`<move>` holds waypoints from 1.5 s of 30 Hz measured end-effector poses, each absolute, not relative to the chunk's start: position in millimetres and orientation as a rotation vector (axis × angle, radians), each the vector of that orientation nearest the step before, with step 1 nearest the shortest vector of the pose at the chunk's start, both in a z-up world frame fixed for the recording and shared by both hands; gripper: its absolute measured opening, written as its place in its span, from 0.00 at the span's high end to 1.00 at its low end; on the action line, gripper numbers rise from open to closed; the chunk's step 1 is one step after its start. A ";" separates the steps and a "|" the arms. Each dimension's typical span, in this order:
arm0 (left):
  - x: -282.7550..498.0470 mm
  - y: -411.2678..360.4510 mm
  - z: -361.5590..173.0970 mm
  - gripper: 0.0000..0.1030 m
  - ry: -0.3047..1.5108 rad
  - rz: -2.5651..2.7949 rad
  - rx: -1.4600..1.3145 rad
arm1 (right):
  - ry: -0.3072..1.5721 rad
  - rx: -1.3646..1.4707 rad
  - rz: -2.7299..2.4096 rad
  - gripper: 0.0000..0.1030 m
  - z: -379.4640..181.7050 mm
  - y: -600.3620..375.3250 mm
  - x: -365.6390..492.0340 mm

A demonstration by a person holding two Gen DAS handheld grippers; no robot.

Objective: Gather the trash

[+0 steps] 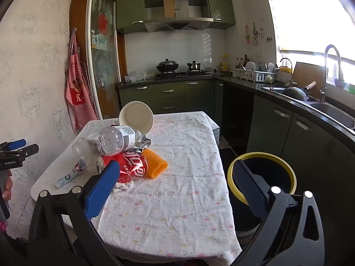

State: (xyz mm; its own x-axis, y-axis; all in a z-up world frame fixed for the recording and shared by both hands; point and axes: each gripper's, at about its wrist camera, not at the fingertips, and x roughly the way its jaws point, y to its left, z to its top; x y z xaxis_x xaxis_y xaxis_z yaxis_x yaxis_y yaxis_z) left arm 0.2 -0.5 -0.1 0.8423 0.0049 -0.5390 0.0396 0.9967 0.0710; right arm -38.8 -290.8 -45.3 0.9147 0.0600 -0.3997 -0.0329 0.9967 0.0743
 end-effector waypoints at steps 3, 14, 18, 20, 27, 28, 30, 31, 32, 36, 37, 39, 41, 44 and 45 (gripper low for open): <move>1.0 0.4 -0.1 0.04 0.573 -0.022 0.063 | 0.414 0.069 0.049 0.06 -45.8 -291.1 -38.3; 4.2 4.0 -0.4 0.04 0.582 -0.029 0.047 | 0.429 0.068 0.050 0.06 -51.0 -290.0 -31.9; 4.3 4.6 -0.5 0.04 0.583 -0.030 0.045 | 0.430 0.069 0.049 0.06 -51.1 -290.1 -31.4; 6.1 3.4 -0.7 0.04 0.585 -0.031 0.045 | 0.433 0.067 0.049 0.06 -50.7 -290.1 -30.9; 9.4 1.8 -1.8 0.04 0.590 -0.034 0.047 | 0.434 0.069 0.047 0.06 -53.5 -291.1 -30.5; 9.3 1.8 -1.8 0.04 0.591 -0.034 0.048 | 0.435 0.069 0.046 0.06 -54.6 -291.2 -29.7; 9.7 1.8 -2.2 0.04 0.590 -0.034 0.049 | 0.436 0.070 0.046 0.06 -55.4 -291.4 -29.2; 9.8 1.7 -2.3 0.04 0.591 -0.035 0.048 | 0.437 0.071 0.046 0.06 -55.6 -291.4 -29.0; 10.1 1.5 -2.8 0.04 0.593 -0.037 0.048 | 0.437 0.071 0.046 0.06 -56.4 -291.4 -28.5; 10.1 0.8 -3.6 0.04 0.594 -0.039 0.049 | 0.437 0.072 0.046 0.06 -56.2 -291.8 -28.1; 10.0 0.9 -3.7 0.04 0.594 -0.039 0.049 | 0.438 0.071 0.045 0.06 -56.2 -291.7 -27.8; 10.0 0.7 -3.8 0.04 0.594 -0.039 0.048 | 0.437 0.072 0.044 0.06 -56.4 -291.9 -27.7; 10.1 0.2 -4.1 0.04 0.595 -0.039 0.049 | 0.438 0.074 0.042 0.06 -56.4 -292.5 -27.5; 10.1 -0.8 -4.7 0.04 0.598 -0.040 0.050 | 0.440 0.075 0.040 0.06 -56.7 -292.6 -27.6; 10.3 -1.0 -5.2 0.04 0.599 -0.040 0.050 | 0.440 0.076 0.040 0.06 -56.7 -292.9 -27.5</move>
